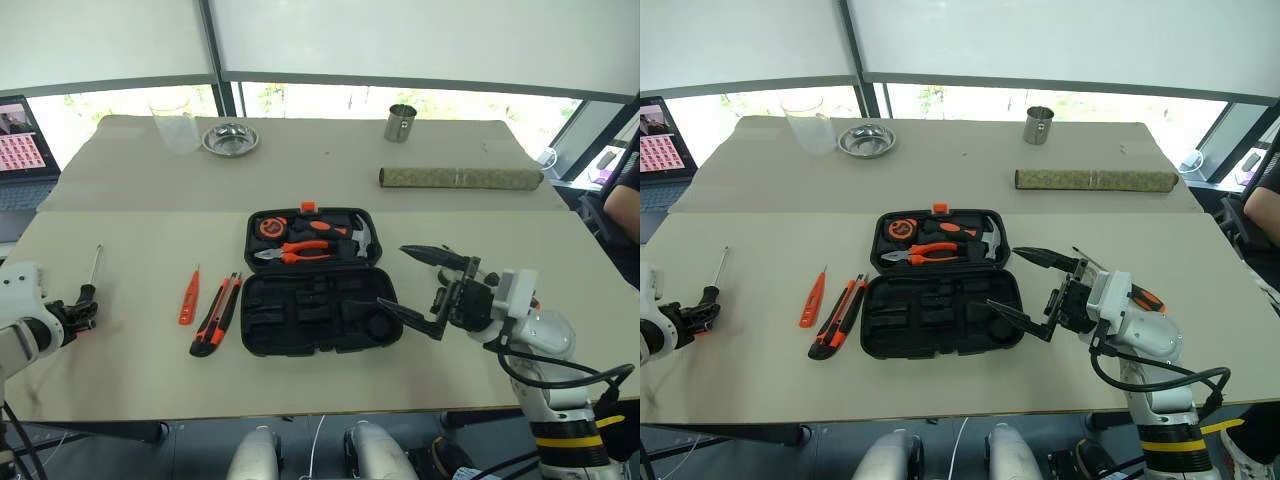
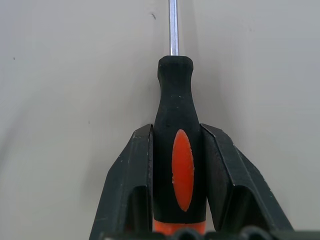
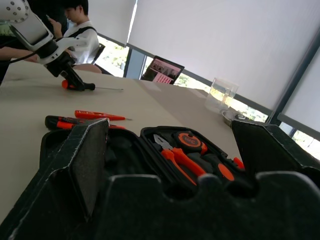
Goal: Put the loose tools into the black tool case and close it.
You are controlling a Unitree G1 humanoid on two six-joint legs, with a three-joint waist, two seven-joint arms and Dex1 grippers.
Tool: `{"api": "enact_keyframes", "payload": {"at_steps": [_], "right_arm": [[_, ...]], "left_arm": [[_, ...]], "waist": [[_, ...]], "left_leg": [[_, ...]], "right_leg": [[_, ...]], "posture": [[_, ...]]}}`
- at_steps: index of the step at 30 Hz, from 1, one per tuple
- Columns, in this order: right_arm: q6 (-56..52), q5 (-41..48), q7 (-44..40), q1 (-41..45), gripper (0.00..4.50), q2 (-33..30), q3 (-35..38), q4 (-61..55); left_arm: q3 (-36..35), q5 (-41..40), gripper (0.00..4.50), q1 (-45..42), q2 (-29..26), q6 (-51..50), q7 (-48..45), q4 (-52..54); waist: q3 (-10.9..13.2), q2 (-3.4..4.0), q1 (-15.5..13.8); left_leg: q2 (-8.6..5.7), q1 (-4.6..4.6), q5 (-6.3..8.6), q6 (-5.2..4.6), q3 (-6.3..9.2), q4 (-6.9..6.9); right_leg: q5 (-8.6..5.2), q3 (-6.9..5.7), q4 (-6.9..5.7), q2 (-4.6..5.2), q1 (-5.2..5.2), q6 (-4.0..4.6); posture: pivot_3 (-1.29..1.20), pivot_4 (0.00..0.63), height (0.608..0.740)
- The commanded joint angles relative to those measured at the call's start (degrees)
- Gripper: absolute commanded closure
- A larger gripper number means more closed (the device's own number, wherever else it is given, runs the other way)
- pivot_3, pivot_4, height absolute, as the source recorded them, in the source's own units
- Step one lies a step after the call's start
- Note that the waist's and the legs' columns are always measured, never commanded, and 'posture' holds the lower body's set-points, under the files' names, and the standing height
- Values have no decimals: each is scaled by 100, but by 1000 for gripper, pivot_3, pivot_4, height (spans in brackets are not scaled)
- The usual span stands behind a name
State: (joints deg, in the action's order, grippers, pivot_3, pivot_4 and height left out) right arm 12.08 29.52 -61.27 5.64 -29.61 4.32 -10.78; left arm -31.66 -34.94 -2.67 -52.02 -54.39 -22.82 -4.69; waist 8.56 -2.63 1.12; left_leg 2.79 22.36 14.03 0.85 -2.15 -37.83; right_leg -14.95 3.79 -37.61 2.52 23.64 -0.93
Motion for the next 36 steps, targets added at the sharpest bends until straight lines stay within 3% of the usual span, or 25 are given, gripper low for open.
{"api": "enact_keyframes", "payload": {"at_steps": [1,4,6,9,12,16,23,36], "right_arm": [[-3,164,25,-216,0,-316,535,-284],[-33,175,-45,-555,0,-598,812,-280],[-3,144,-126,-721,0,-746,928,-195],[108,59,-124,-841,0,-810,1009,-41],[130,19,-60,-994,0,-785,1043,-113],[237,-16,-222,-1317,0,-829,1015,-334],[387,-142,-28,-1752,0,-665,1116,-567],[351,-196,208,-2072,0,-526,997,-936]], "left_arm": [[25,69,3564,136,-463,1869,-2101,908],[737,93,3564,-155,-517,3276,-3889,1307],[1425,98,3564,-772,-504,3371,-4454,1290],[2842,1016,3564,-1834,-453,3905,-5173,923],[4112,2314,3564,-2988,-79,4391,-5207,103],[4955,2991,3564,-4012,719,4772,-5357,-876],[5325,3429,3564,-4314,1360,4411,-5198,-1125],[5409,4069,3564,-4301,1610,4306,-4815,-1319]], "waist": [[3,-5,-34],[3,-3,-143],[3,13,-209],[3,16,-179],[5,22,-142],[6,21,-94],[6,21,-35],[5,24,-59]], "left_leg": [[0,6,-2,3,-9,-1],[-2,10,-5,7,-40,-3],[-8,2,-6,5,-55,-3],[-5,-10,-8,0,-65,-3],[-7,-10,-9,-3,-66,-4],[-8,0,-5,-10,-57,-8],[-7,28,29,-67,-50,-58],[-9,27,30,-69,-45,-110]], "right_leg": [[0,0,1,1,5,1],[0,-5,7,14,3,1],[0,-5,18,17,-15,0],[2,-2,50,-6,-44,-6],[2,12,49,-20,-43,-9],[2,17,49,-29,-41,-15],[-5,19,50,-26,-35,-31],[10,18,40,-25,-56,-55]], "posture": [[0,150,740],[0,150,740],[0,150,740],[0,150,740],[0,150,740],[0,150,740],[0,150,740],[0,150,740]]}}
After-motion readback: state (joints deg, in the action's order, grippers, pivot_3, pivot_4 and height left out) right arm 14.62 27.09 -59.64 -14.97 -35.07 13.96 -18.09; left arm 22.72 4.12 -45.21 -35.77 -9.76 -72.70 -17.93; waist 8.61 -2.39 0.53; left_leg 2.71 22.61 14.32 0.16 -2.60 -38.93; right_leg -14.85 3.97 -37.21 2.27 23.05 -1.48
